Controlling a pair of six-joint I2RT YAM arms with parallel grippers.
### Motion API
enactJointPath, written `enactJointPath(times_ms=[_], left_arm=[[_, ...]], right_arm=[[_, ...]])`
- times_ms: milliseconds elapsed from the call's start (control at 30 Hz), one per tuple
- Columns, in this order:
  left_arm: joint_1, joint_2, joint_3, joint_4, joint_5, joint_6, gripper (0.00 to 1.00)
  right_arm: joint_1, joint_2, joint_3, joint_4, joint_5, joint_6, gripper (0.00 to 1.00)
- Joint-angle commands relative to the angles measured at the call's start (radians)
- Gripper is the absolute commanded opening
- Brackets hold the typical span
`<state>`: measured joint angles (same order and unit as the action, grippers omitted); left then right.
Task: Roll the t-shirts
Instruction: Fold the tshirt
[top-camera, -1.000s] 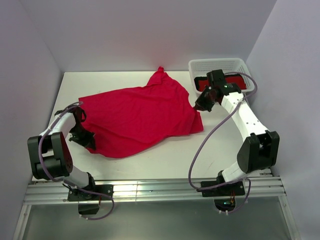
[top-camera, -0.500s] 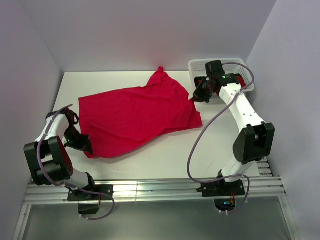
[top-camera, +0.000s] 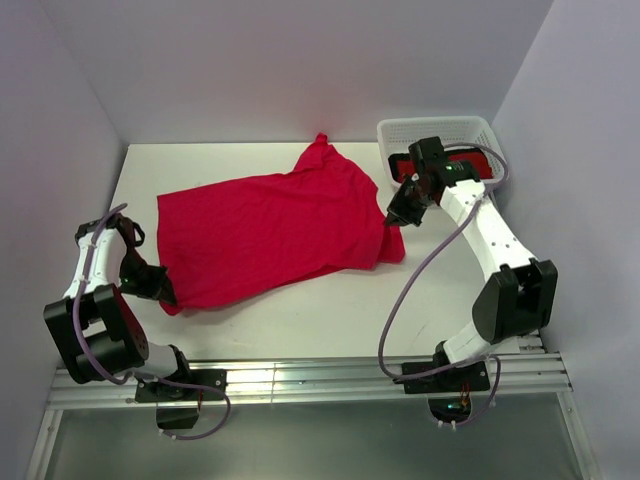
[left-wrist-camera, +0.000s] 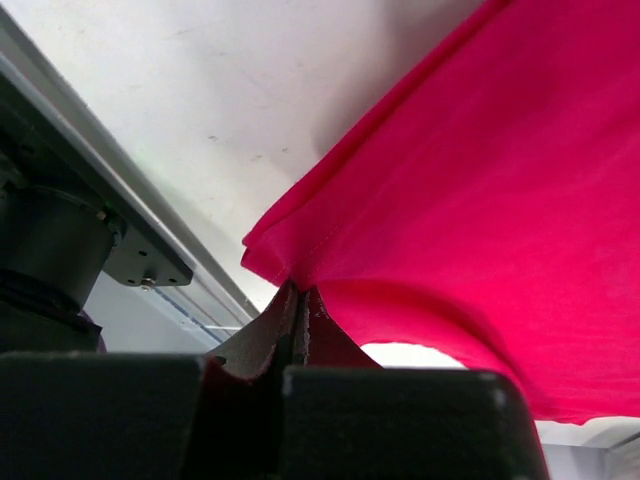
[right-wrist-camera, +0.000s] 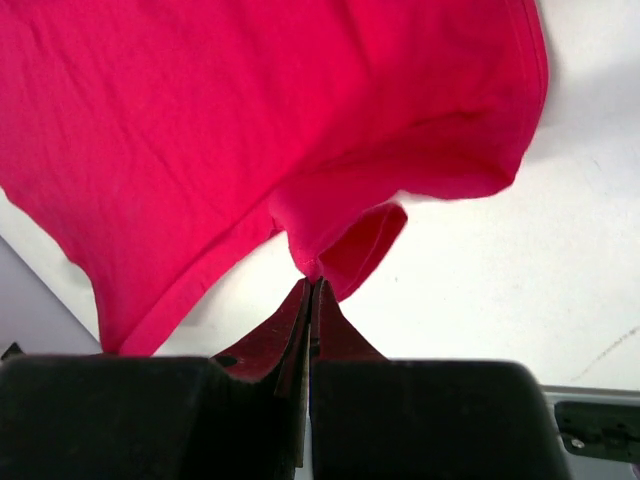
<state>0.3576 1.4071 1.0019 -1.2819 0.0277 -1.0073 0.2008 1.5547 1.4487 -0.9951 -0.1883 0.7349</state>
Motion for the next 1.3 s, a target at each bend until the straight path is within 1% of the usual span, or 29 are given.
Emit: enactJointPath(times_ms=[0, 233, 333, 400, 467, 500, 767, 933, 1267], left_arm=[[0.009, -0.043, -0.039, -0.027, -0.023, 0.006, 0.00], [0.011, -0.083, -0.112, -0.005, -0.023, 0.022, 0.00], [0.009, -0.088, -0.134, 0.009, -0.023, 0.026, 0.01], [0.011, -0.076, -0.131, 0.013, -0.023, 0.027, 0.00], [0.009, -0.062, -0.114, 0.012, -0.023, 0.033, 0.00], [0.011, -0.048, -0.106, 0.010, -0.058, 0.035, 0.00], [0.040, 0.019, -0.040, 0.016, -0.060, 0.039, 0.00], [0.044, 0.067, 0.016, 0.018, -0.054, 0.032, 0.00], [0.044, 0.150, 0.072, 0.026, -0.041, 0.016, 0.00]], right_arm=[[0.006, -0.094, -0.013, -0.030, -0.002, -0.006, 0.00], [0.006, -0.171, -0.054, -0.048, 0.010, -0.008, 0.00], [0.006, -0.174, -0.054, -0.040, 0.012, -0.009, 0.00], [0.006, -0.163, -0.025, -0.043, 0.016, -0.012, 0.00], [0.006, -0.136, 0.021, -0.057, 0.029, -0.018, 0.00], [0.006, -0.125, 0.038, -0.062, 0.030, -0.020, 0.00], [0.006, -0.015, 0.179, -0.071, 0.024, -0.035, 0.00], [0.006, 0.048, 0.225, -0.060, 0.018, -0.037, 0.00], [0.006, 0.139, 0.302, -0.043, 0.000, -0.035, 0.00]])
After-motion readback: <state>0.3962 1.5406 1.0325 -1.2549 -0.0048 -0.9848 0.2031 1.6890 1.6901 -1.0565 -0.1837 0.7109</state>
